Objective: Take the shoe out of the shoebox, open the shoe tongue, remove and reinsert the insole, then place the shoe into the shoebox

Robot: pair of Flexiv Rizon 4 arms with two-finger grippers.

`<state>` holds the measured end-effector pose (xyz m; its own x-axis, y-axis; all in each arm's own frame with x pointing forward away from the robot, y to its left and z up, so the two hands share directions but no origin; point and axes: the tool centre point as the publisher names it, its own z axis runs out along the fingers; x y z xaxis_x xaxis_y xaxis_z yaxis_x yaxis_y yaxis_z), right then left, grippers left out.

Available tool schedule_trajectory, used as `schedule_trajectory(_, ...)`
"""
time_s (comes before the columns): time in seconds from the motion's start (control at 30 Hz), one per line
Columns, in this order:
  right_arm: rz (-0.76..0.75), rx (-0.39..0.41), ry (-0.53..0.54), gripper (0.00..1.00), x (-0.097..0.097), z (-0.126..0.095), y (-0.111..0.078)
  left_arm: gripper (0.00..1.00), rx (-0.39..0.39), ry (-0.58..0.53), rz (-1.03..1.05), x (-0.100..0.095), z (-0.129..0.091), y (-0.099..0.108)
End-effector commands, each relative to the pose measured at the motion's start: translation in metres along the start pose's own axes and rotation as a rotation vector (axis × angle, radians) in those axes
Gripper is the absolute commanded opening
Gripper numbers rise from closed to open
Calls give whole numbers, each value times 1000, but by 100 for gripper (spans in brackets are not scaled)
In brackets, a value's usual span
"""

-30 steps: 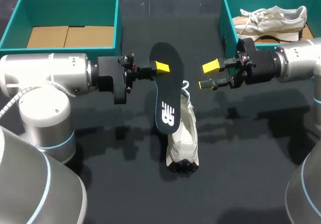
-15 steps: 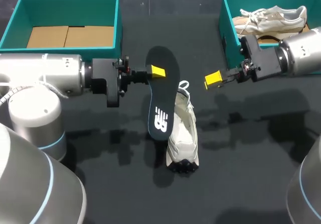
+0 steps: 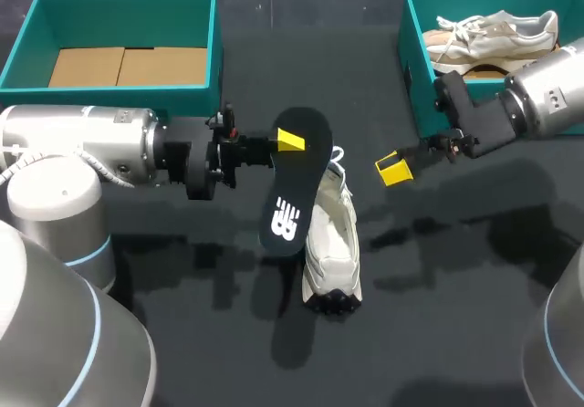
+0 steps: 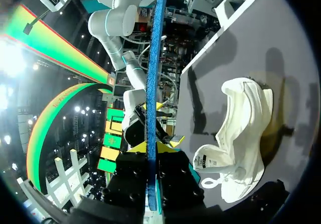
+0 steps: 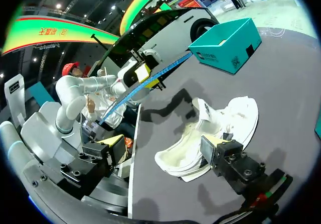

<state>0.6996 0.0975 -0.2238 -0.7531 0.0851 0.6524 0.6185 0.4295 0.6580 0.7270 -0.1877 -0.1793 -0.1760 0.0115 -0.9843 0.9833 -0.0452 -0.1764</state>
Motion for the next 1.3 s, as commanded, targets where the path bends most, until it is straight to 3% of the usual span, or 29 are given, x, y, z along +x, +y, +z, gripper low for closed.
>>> schedule_trajectory(0.03,-102,135,4,100,-2,-4,7,0,124,-66,-124,1,-11,5)
schedule_trajectory(0.23,-102,135,4,100,-2,-4,7,0,124,-66,-124,1,-11,5)
schedule_trajectory(0.4,-162,173,-8,100,-3,-4,4,0,211,-86,-182,13,7,-16)
schedule_trajectory(0.67,-303,208,-81,100,-8,-12,-19,0,188,-94,-234,15,5,-44)
schedule_trajectory(0.83,-353,233,-137,100,-8,-14,-33,0,168,-92,-403,12,2,-58)
schedule_trajectory(1.3,-353,233,-137,100,-8,-14,-33,0,168,-92,-403,12,2,-58)
